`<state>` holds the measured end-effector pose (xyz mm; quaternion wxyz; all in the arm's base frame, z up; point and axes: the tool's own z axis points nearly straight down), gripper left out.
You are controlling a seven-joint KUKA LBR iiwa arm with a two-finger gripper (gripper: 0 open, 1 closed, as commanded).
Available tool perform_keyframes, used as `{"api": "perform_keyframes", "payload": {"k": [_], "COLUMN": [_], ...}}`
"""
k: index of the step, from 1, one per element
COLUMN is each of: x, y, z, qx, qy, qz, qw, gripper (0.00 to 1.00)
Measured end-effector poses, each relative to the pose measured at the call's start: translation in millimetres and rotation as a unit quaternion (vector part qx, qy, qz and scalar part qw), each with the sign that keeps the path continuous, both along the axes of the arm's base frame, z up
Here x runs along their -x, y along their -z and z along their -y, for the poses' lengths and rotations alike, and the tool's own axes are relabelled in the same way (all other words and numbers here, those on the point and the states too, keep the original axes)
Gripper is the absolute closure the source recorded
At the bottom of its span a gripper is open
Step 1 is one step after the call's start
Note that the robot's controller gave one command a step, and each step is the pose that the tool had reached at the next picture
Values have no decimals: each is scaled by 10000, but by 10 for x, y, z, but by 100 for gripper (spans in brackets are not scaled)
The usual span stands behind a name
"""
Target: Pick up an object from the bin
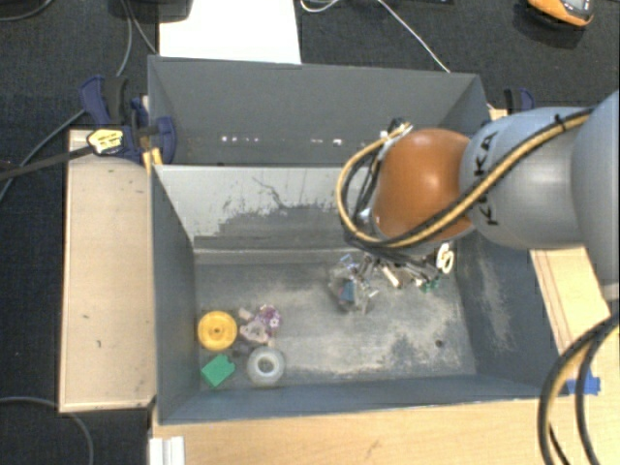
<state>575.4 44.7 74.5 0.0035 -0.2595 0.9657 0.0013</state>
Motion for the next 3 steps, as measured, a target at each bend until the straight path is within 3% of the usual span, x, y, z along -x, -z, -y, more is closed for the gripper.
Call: {"api": "perform_keyframes", "payload": {"k": [1,3], "x": [13,-4], "y": [-98,-437], "z": [0,-2], "qx": [2,-3], "qy": [4,8], "qz": [-28,10], "qw": [10000,10000], "gripper": [100,100]}}
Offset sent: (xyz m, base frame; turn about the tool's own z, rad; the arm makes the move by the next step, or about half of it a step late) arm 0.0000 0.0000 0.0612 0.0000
